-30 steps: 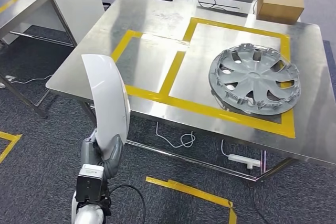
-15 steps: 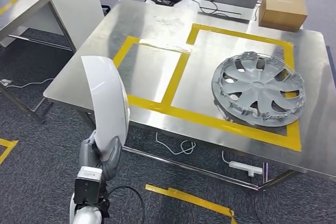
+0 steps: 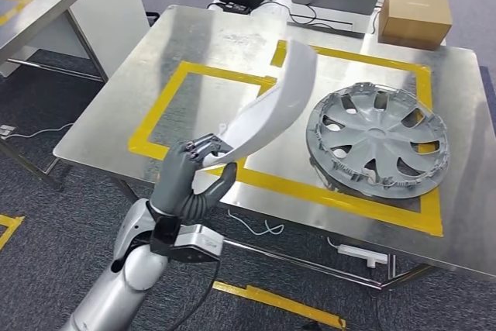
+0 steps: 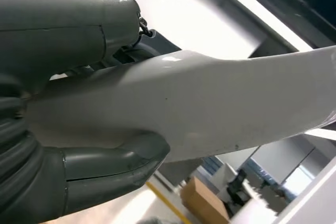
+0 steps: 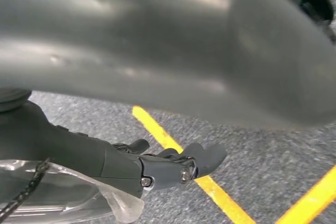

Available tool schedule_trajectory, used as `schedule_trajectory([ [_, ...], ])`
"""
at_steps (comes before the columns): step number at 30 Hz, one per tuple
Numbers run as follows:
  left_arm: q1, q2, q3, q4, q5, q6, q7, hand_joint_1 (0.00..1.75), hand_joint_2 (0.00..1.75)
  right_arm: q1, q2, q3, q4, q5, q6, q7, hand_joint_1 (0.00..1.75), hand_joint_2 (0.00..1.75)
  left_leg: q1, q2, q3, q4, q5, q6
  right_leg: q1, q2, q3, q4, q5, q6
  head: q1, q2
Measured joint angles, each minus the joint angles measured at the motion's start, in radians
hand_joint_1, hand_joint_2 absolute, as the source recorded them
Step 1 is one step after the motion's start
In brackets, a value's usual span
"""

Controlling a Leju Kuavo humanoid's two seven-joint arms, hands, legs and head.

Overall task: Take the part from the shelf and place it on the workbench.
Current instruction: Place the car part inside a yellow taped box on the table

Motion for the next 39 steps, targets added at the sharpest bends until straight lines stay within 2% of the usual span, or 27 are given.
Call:
schedule_trajectory([
  [3, -0.185, 0.002, -0.06, 0.126, -0.179, 0.012, 0.04, 1.75, 1.75, -0.019, 0.001, 0.012, 0.0, 0.017, 0.034, 0.008, 0.0, 0.0, 0.001, 0.0, 0.002, -0.008, 0.0, -0.001, 0.002, -0.002, 0.0, 0.0, -0.003, -0.005, 0.001, 0.0],
  [7, -0.401, -0.011, -0.075, 0.408, -0.174, 0.03, 0.03, 1.75, 1.75, -0.048, 0.009, 0.029, 0.0, 0.022, 0.077, 0.004, 0.0, 0.0, 0.001, 0.006, 0.005, -0.014, 0.003, -0.006, 0.002, 0.006, 0.0, 0.0, -0.001, -0.011, 0.0, 0.0],
  [9, -0.483, -0.013, -0.057, 0.549, -0.168, 0.069, 0.026, 1.75, 1.75, -0.051, 0.014, 0.032, 0.0, 0.018, 0.082, 0.002, 0.0, 0.0, 0.001, 0.007, 0.006, -0.014, 0.005, -0.009, 0.003, 0.007, 0.0, 0.001, 0.0, -0.013, 0.001, 0.0],
  [12, -0.562, -0.01, -0.032, 0.704, -0.192, 0.098, 0.051, 1.75, 1.75, -0.045, 0.022, 0.035, 0.0, 0.024, 0.083, 0.006, 0.0, 0.0, 0.001, 0.007, 0.007, -0.015, 0.007, -0.012, 0.003, 0.006, 0.0, 0.001, 0.001, -0.014, 0.001, 0.0],
  [18, -0.629, 0.0, -0.012, 0.868, -0.219, 0.086, 0.078, 1.75, 1.75, -0.03, 0.032, 0.047, 0.0, 0.031, 0.098, 0.017, 0.0, 0.0, 0.001, 0.007, 0.006, -0.015, 0.006, -0.016, 0.002, 0.006, 0.0, 0.001, 0.001, -0.014, 0.001, 0.0],
  [20, -0.644, 0.008, -0.007, 0.907, -0.219, 0.028, 0.088, 1.75, 1.75, -0.03, 0.035, 0.051, 0.0, 0.028, 0.115, 0.019, 0.0, 0.0, 0.001, 0.007, 0.006, -0.016, 0.005, -0.018, 0.002, 0.006, 0.001, 0.001, 0.001, -0.014, 0.001, 0.0],
  [23, -0.663, 0.035, 0.007, 0.963, -0.207, -0.115, 0.104, 1.75, 1.75, -0.031, 0.037, 0.051, 0.0, 0.011, 0.158, 0.018, 0.0, 0.0, 0.001, 0.007, 0.006, -0.015, 0.005, -0.018, 0.002, 0.007, 0.001, 0.0, 0.001, -0.014, 0.001, 0.0],
  [25, -0.668, 0.054, 0.017, 0.996, -0.206, -0.15, 0.119, 1.75, 1.75, -0.031, 0.037, 0.05, 0.0, 0.001, 0.18, 0.015, 0.0, 0.0, 0.001, 0.007, 0.006, -0.015, 0.005, -0.018, 0.002, 0.007, 0.001, 0.0, 0.001, -0.014, 0.001, 0.0],
  [31, -0.682, 0.095, 0.039, 1.052, -0.234, -0.145, 0.174, 1.75, 1.75, -0.031, 0.037, 0.04, 0.0, -0.036, 0.18, 0.01, 0.0, 0.0, 0.001, 0.006, 0.006, -0.015, 0.005, -0.018, 0.002, 0.007, 0.001, 0.0, 0.001, -0.014, 0.001, 0.0],
  [39, -0.688, 0.119, 0.041, 1.079, -0.24, -0.145, 0.181, 1.75, 1.75, -0.032, 0.037, 0.026, 0.0, -0.042, 0.18, 0.019, 0.0, 0.0, 0.001, 0.006, 0.006, -0.015, 0.005, -0.018, 0.002, 0.006, 0.001, -0.001, 0.001, -0.014, 0.001, 0.0],
])
